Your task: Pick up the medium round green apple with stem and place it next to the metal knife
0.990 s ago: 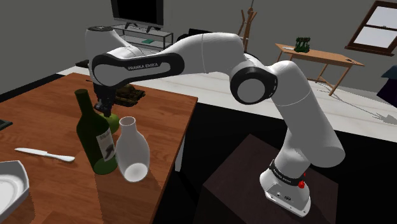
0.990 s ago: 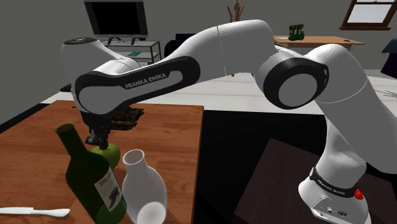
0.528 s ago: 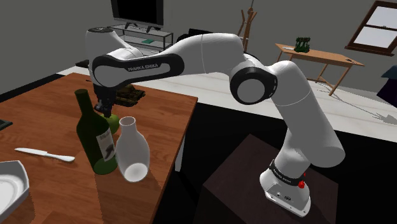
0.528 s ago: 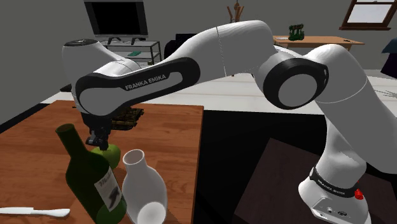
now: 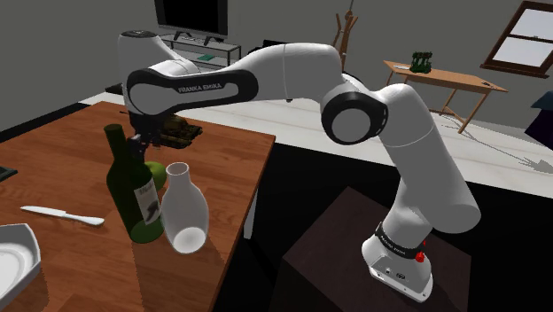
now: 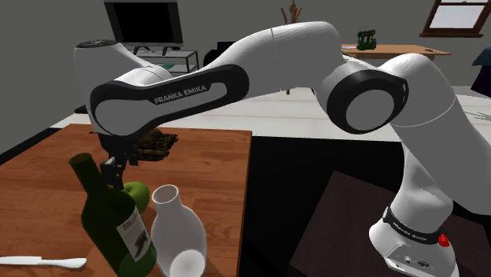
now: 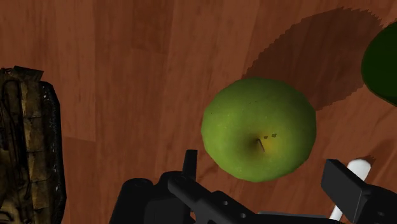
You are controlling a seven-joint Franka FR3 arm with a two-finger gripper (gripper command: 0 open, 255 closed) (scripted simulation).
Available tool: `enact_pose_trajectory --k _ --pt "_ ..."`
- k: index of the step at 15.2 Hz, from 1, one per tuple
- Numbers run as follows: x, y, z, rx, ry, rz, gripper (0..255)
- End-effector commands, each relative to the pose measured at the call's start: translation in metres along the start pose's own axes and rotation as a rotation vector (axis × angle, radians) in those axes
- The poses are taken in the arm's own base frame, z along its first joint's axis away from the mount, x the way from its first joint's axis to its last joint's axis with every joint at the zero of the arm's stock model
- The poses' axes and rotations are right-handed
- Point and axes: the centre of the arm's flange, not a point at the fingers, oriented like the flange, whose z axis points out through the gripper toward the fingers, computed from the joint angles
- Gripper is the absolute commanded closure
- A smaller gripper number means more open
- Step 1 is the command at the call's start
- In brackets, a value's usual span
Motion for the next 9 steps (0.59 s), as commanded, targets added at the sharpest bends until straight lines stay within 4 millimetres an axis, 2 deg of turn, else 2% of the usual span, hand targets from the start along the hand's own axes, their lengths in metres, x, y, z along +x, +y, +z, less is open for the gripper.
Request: enact_pose_trajectory --k 1,2,9 --pt "-0.001 0.000 -0.024 0.000 0.000 0.000 0" --pt "-0.001 0.000 -0.035 0.000 0.000 0.000 0" --pt "-0.001 0.000 -0.035 0.000 0.000 0.000 0"
